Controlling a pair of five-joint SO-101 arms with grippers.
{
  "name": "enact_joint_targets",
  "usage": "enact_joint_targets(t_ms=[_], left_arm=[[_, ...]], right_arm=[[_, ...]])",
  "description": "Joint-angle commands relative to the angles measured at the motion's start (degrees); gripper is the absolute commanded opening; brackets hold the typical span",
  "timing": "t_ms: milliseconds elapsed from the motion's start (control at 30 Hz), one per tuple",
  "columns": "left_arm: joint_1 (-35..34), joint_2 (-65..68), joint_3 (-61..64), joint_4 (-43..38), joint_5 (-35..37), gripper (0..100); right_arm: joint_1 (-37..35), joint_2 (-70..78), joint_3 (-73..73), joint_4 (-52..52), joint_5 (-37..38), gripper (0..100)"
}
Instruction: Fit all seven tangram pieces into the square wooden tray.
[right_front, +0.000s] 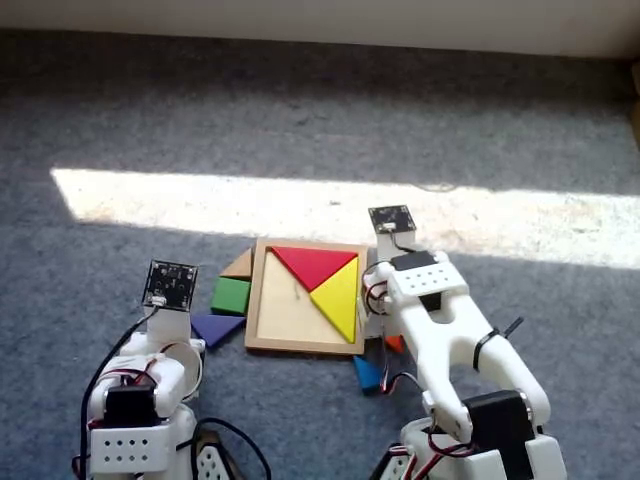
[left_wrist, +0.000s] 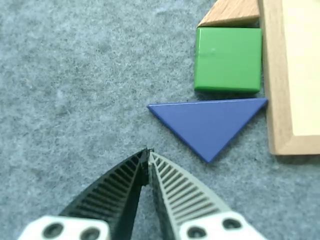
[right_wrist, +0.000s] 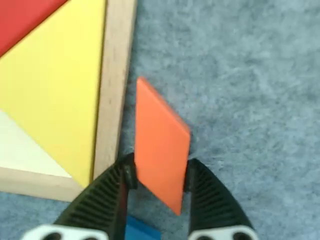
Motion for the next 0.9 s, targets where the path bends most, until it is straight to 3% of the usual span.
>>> enact_joint_targets(t_ms=[0, 333, 600, 867], left_arm=[[-0.66, -2.59, 1.19, 0.35, -0.44, 1], [-0.66, -2.59, 1.19, 0.35, -0.44, 1], [-0.66, -2.59, 1.19, 0.35, -0.44, 1], [-0.66, -2.59, 1.19, 0.35, -0.44, 1]], right_arm=[[0.13, -5.05, -1.98, 0.57, -0.18, 1.2], [-0.22, -25.63, -1.89, 4.70, -0.18, 1.2], [-8.48, -22.29, -8.48, 5.49, -0.35, 1.2], [-17.19, -7.78, -18.68, 6.02, -0.53, 1.2]])
